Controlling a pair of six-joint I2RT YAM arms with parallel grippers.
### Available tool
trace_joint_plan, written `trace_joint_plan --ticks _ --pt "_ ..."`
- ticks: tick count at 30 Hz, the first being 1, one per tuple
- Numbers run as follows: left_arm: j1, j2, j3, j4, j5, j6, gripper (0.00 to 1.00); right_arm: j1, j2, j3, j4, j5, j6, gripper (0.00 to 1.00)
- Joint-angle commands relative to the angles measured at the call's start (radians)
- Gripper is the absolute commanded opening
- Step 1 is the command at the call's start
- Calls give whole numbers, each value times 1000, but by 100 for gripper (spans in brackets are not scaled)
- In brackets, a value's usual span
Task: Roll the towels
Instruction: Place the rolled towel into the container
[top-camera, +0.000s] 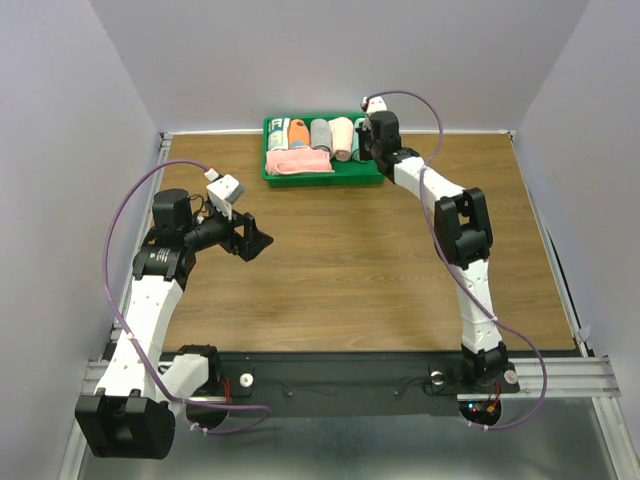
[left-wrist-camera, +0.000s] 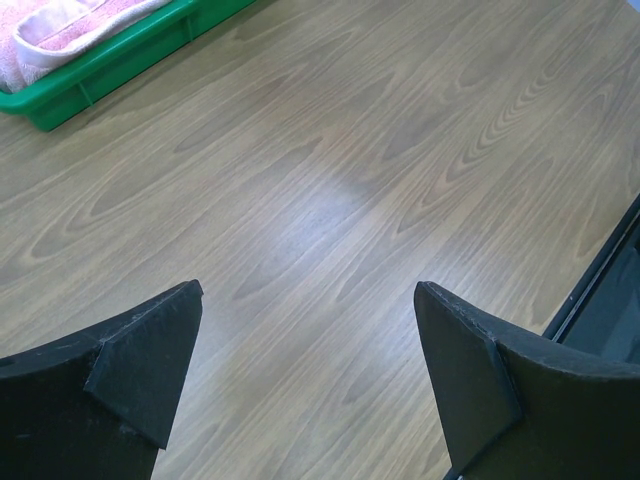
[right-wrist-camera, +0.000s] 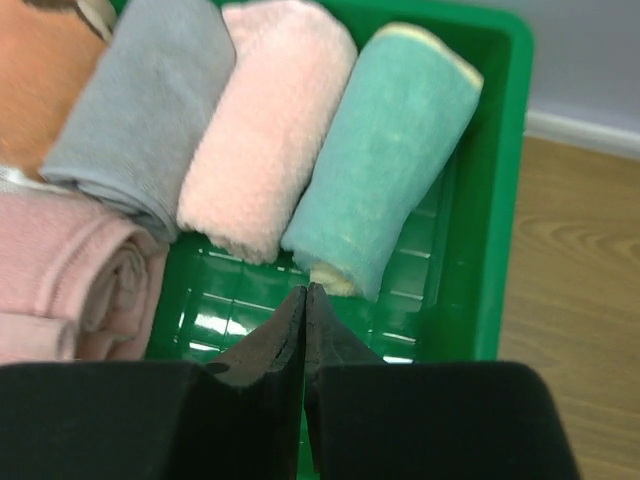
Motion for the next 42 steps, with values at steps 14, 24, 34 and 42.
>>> trace_joint_plan --ticks 14,24,34,42 --pt "-4 -34 -7 46 -5 -16 99 -7 220 239 -56 289 79 4" --pt "-4 -29 -9 48 -19 -14 99 -9 173 209 -30 218 59 13" --pt "-2 50 108 -27 -157 -35 99 -9 -187 -119 -33 96 43 39" --pt "-5 158 267 -102 -255 7 99 -9 -496 -245 -141 -100 -5 91"
